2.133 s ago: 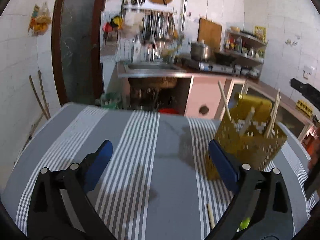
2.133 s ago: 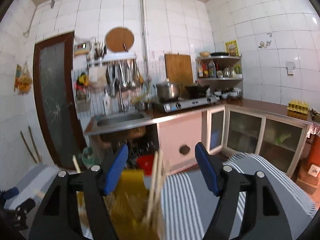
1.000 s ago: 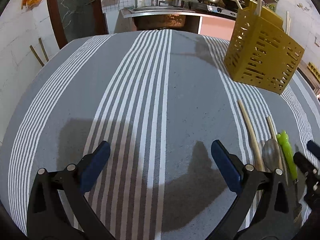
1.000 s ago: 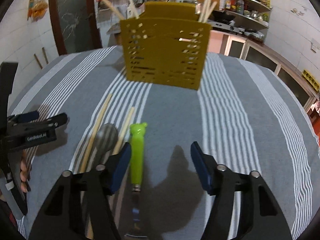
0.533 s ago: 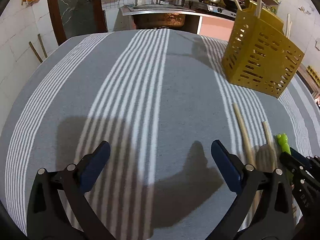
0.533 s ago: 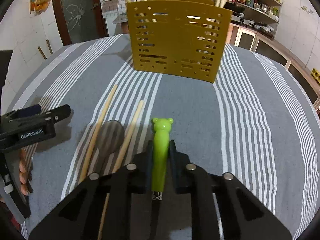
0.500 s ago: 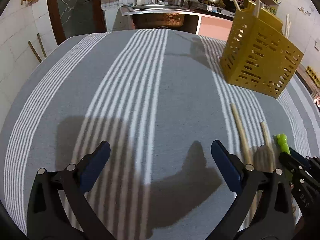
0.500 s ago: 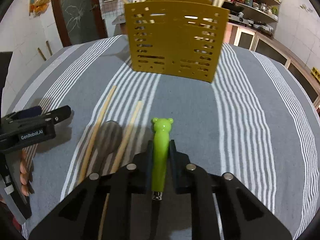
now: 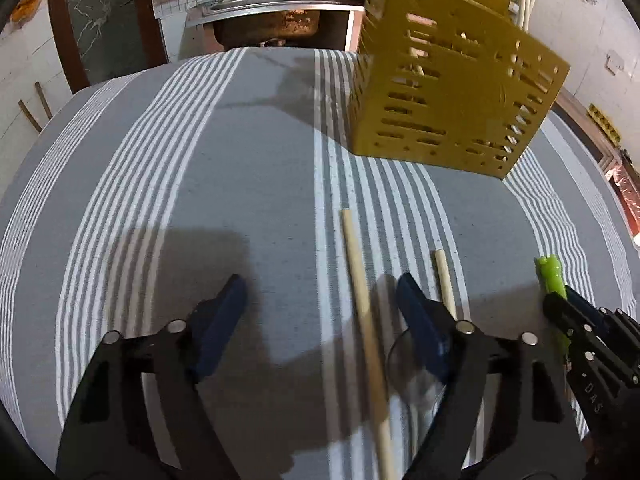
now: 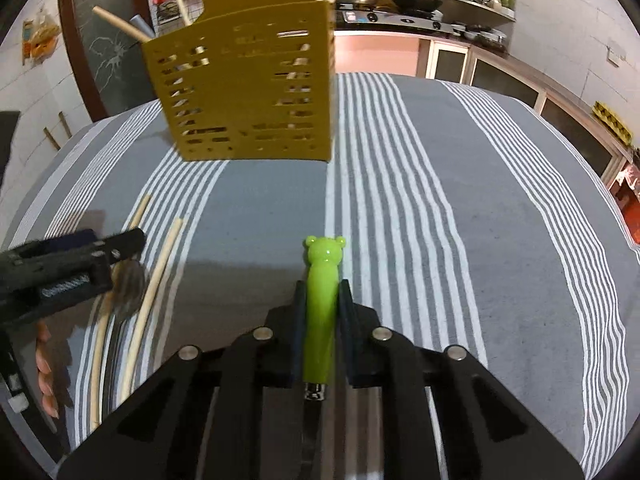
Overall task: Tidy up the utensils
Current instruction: 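Grasp the green-handled fork with the right tool while the left tool grasps a chopstick, then lift the chopstick with the left tool while the right tool lifts the fork toward the holder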
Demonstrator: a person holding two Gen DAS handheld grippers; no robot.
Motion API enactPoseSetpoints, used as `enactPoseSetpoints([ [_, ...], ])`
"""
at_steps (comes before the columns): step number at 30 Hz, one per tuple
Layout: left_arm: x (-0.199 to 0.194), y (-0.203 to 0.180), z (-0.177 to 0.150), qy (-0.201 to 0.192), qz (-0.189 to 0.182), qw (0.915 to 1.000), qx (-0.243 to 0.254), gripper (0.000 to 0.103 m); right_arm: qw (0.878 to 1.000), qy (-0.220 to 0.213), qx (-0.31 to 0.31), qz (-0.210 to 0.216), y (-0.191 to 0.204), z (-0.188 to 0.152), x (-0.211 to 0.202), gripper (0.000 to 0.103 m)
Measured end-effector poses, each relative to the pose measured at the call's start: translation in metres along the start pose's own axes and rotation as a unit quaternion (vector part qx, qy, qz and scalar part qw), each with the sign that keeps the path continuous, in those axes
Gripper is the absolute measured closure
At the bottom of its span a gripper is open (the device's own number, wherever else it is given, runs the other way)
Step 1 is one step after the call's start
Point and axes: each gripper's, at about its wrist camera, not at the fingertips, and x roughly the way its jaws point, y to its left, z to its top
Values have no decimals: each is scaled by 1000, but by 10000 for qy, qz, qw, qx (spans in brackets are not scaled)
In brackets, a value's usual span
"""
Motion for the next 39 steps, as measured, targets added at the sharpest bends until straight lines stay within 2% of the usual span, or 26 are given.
enactPoseSetpoints([
  [2,0,-4,-1,-52,47,10000,53,35,10000,-3,48,38,-2,1,2,87],
  [4,-3,-8,-4,-68,18,9999,72,49,10000,-7,75,52,-2,2,5,87],
  [5,-4,-10,-4,-39,-17,9999,98,52,9999,-2,85,55,-4,3,6,87],
  [10,-7,-28,-2,198,-144,9992,308,86,9999,58,109,53,-3,8,10,87],
  [17,-3,-37,2,211,-50,9992,324,92,9999,66,125,65,-1,9,12,87],
  [19,-3,-35,1,150,-46,9994,314,97,9998,52,152,87,-1,10,11,87],
  [28,-15,-23,-12,-204,-274,9993,137,99,9995,-203,166,195,2,7,0,87],
  [34,-37,-7,-14,-760,-371,9964,-56,99,9973,-659,122,288,8,13,-22,87],
  [39,-55,7,-11,-1296,-442,9904,-195,99,9923,-1168,154,383,7,15,-41,87],
])
